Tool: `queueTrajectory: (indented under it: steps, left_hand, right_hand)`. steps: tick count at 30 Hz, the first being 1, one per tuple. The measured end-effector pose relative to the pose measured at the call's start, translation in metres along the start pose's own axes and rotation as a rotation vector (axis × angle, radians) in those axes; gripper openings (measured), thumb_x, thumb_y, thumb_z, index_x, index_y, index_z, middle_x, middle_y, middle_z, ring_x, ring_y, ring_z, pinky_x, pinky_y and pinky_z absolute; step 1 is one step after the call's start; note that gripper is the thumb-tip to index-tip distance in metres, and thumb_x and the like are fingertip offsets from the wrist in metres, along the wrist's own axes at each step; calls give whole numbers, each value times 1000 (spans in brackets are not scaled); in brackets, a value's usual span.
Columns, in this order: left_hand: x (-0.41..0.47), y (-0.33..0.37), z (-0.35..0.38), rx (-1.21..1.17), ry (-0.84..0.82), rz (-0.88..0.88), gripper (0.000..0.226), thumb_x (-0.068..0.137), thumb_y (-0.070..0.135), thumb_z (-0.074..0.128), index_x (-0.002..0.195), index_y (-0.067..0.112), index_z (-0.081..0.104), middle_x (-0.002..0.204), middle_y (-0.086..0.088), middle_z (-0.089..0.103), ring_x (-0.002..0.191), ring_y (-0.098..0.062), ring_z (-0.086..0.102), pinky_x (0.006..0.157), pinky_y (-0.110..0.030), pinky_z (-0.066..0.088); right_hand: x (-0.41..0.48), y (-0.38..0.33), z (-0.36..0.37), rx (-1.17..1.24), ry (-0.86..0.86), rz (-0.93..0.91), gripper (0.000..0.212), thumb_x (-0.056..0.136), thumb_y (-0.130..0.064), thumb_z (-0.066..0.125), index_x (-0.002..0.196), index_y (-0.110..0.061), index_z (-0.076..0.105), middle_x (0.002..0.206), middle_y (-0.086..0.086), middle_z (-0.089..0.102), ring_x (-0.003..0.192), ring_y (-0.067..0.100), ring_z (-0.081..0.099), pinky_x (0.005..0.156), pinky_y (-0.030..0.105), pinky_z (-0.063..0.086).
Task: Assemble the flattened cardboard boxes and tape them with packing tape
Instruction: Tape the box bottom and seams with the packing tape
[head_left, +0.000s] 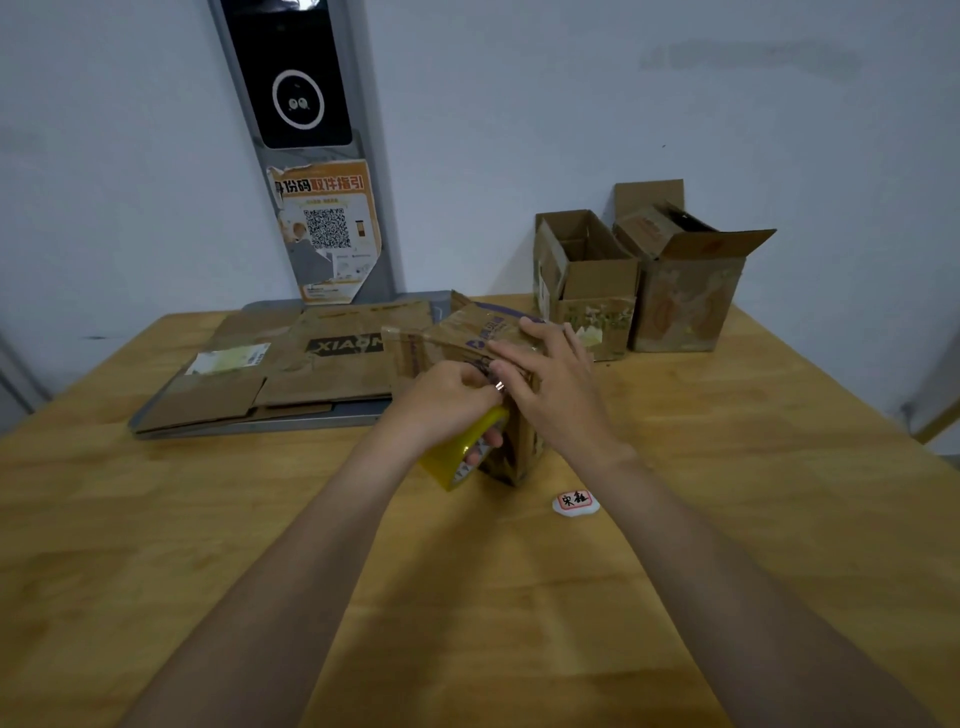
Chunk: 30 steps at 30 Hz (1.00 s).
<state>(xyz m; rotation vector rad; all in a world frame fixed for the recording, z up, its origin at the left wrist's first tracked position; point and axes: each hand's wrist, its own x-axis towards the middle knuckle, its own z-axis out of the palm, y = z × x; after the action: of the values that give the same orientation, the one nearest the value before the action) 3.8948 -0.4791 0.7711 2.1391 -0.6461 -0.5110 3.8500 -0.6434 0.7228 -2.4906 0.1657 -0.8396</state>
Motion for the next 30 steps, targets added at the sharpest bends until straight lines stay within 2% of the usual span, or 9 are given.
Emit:
queueTrajectory:
  steps: [2,6,8,15,18,22,26,28,30]
  left_hand:
    - [2,2,-1,21,-8,-13,23,98,42,54,105,24,67,75,-1,79,56,-24,73,49,-24,55]
    - [10,8,1,143,-60,-48,20,101,39,47,101,23,60,70,-2,77,59,-22,75,49,-24,56]
    - [12,10,0,205,-111,-97,22,104,39,43,100,22,55,68,-6,77,59,-22,75,48,-24,55]
    - [13,4,-8,188,-181,-223,34,107,42,46,127,15,51,75,-20,76,54,-25,73,45,-27,55]
    - [15,2,-12,193,-190,-244,33,106,47,49,121,18,51,75,-20,76,55,-27,74,44,-28,55]
    - [15,-9,-14,222,-129,-141,28,104,49,51,107,22,60,71,-4,77,54,-19,71,40,-19,50]
    - [13,-17,-19,19,-185,-64,33,97,43,58,103,17,77,81,-9,79,71,-27,75,58,-29,56]
    - [14,-16,-20,-34,-177,-46,37,83,48,65,97,17,82,83,-10,79,67,-17,73,68,-33,54]
    - [14,-16,-17,-45,-159,-39,35,82,46,68,95,17,82,83,-8,79,67,-13,73,75,-35,54]
  right_hand:
    - [0,2,3,14,18,-33,45,95,-62,42,130,-46,65,148,-5,47,149,36,29,120,64,20]
    - [-1,6,4,-14,96,-113,40,96,-49,53,126,-32,73,138,6,55,128,39,43,110,59,37]
    - [-2,6,4,-40,122,-133,36,97,-42,58,125,-28,74,136,10,56,124,41,45,106,60,39]
    - [-6,2,2,-88,150,-175,30,98,-32,66,125,-22,74,133,15,58,118,45,48,103,60,40]
    - [-6,1,1,-116,149,-185,30,98,-31,66,126,-21,74,133,16,58,118,45,49,102,60,41]
    - [-5,0,2,-123,108,-148,33,99,-35,63,130,-25,70,140,11,54,123,45,44,106,58,39]
    - [-7,3,-1,-99,49,-125,46,98,-50,55,137,-29,63,145,4,48,132,40,38,113,56,35]
    - [-8,3,-2,-101,41,-120,49,96,-53,52,137,-29,63,146,4,48,132,40,38,111,57,36]
    - [-8,2,-1,-108,49,-123,46,96,-50,54,135,-27,65,144,6,50,129,43,40,108,59,39]
